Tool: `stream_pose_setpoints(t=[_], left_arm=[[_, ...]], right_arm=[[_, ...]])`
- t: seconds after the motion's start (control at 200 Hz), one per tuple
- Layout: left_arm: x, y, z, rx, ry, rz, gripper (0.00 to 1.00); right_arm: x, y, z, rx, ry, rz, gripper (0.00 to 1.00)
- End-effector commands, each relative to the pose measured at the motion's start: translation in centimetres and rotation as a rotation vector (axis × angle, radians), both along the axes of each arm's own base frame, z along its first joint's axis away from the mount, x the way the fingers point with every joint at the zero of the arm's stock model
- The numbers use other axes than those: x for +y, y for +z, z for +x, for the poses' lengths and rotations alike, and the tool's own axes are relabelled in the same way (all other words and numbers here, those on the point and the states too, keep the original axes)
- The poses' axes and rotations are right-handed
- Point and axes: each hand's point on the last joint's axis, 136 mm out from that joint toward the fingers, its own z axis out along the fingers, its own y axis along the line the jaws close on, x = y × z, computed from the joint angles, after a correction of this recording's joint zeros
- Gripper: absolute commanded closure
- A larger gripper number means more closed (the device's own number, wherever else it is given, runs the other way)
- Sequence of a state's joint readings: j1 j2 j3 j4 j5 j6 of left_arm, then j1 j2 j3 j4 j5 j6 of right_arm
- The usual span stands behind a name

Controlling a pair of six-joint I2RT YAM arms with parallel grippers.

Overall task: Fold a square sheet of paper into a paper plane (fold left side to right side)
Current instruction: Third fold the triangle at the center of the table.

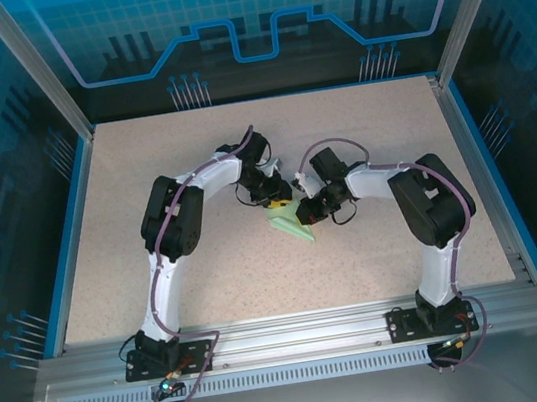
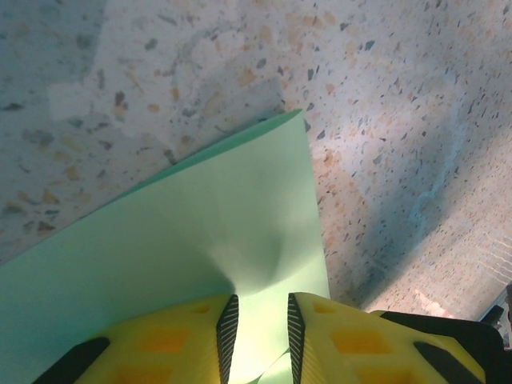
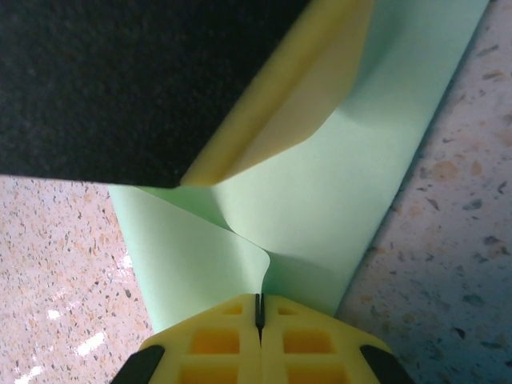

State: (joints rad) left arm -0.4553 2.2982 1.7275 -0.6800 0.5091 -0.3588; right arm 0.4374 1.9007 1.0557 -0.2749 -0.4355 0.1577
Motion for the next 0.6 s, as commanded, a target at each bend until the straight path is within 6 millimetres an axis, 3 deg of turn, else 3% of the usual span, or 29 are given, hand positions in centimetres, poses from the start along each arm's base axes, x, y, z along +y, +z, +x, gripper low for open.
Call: stream_pose_setpoints(t=[0.0, 0.22, 0.37, 0.46, 0.595], left_arm=[[0.6, -1.2, -1.4, 0.046, -0.029, 0.072, 0.69], [-0.1, 5.8, 1.6, -0.05, -0.021, -0.021, 0.58], [1.1, 10.5, 3.6, -0.126, 0.019, -0.06, 0.54], [2.2, 11.7, 3.5, -0.143, 0.045, -0.06, 0.55], [2.6, 11.7, 0.8, -0.102, 0.068, -0.103, 0.59]], right_arm=[[-1.3, -2.1, -0.6, 0.067, -0.027, -0.059, 1.0], [-1.7, -3.0, -1.6, 0.109, -0.037, -0.079, 1.0], [-2.0, -3.4, -2.0, 0.115, -0.041, -0.086, 1.0], [-2.0, -3.4, -2.0, 0.111, -0.041, -0.086, 1.0], [-1.9, -3.5, -1.9, 0.107, -0.037, -0.085, 1.0]])
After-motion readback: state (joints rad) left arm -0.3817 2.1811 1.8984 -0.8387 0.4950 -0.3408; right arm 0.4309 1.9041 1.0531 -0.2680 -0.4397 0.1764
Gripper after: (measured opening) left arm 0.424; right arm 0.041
